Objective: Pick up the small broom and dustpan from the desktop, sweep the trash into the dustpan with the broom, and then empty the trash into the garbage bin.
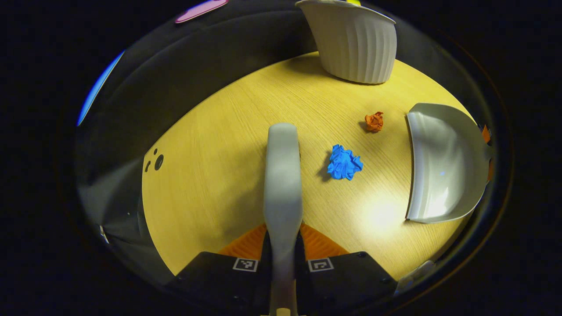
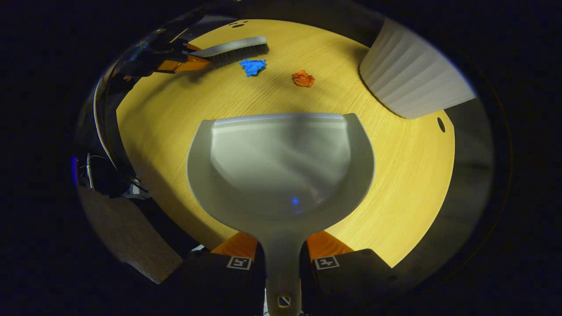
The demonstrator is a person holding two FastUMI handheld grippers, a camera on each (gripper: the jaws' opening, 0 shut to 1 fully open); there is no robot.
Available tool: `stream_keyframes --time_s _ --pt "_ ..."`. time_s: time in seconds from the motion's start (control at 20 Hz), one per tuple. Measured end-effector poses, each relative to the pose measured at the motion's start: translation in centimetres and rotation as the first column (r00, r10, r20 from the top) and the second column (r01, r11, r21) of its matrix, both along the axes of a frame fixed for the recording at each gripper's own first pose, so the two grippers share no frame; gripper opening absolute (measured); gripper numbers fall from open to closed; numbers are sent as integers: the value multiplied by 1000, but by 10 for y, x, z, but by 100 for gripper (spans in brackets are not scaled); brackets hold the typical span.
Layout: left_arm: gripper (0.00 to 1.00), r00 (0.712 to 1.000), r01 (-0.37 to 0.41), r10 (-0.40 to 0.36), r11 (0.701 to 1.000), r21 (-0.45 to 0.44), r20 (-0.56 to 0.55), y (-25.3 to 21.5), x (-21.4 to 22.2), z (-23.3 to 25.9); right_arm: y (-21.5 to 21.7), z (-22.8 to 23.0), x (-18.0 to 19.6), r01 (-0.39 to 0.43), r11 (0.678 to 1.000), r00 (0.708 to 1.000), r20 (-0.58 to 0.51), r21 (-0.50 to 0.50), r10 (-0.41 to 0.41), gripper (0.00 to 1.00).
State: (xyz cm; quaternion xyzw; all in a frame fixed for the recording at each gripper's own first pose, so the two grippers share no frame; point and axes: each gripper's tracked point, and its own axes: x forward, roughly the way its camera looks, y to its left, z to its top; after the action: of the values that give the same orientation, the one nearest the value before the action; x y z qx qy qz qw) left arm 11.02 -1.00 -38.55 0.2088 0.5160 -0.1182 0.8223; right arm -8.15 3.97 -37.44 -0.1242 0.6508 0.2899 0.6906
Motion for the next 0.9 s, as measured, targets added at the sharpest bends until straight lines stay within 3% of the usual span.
stream_keyframes --time_s 0.1,0.25,0.3,0.6,0.65,0.9 --pt "24 1000 22 -22 1000 8 3 -12 8 -3 1 -1 2 -1 1000 1000 -3 10 1 34" --pt "24 998 65 -65 998 9 -6 -31 12 -2 0 -3 7 -4 1000 1000 -1 24 4 40" --pt "27 997 82 -82 997 0 -10 -40 12 -2 -1 -4 10 -4 1000 1000 2 28 4 37" --pt "24 974 175 -194 973 -152 -118 -100 -8 -7 -4 -12 15 -26 999 1000 19 41 25 37" --pt "27 969 185 -210 967 -177 -131 -109 -11 -8 -6 -12 14 -27 999 999 23 44 26 37" --pt "27 949 186 -246 943 -277 -200 -130 -32 -7 -9 -19 19 -19 998 998 55 65 16 34"
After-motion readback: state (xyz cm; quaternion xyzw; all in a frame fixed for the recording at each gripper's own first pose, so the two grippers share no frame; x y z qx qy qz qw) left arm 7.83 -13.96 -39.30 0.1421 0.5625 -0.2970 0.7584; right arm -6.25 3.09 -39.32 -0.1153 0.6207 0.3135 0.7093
